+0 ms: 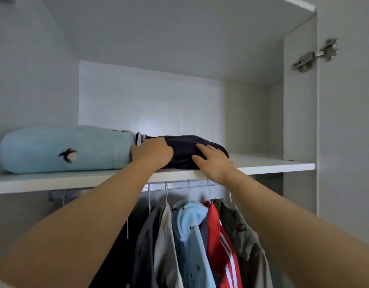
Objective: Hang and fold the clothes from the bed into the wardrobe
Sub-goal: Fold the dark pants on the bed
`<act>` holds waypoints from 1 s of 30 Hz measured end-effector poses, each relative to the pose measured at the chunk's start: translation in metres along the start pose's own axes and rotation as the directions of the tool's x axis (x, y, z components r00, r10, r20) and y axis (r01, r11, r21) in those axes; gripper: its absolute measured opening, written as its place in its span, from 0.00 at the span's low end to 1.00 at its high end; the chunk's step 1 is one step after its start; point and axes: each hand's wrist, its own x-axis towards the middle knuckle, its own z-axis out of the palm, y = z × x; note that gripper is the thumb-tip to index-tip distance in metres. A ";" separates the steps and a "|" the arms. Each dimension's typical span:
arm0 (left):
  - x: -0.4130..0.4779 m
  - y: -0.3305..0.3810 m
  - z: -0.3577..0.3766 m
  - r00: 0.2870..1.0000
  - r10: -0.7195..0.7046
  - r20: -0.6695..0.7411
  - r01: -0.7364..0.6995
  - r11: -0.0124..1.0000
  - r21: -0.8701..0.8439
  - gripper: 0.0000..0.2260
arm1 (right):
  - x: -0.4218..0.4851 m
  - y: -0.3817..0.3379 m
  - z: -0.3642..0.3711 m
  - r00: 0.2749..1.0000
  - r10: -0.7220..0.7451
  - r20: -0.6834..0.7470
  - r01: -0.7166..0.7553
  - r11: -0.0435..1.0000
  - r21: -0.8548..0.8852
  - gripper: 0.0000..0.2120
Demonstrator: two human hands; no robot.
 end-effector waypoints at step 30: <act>-0.683 0.394 0.058 0.143 0.801 0.581 0.350 0.508 -0.787 0.05 | -0.797 0.146 -0.209 -0.001 0.944 -0.330 -0.792 0.201 0.577 0.15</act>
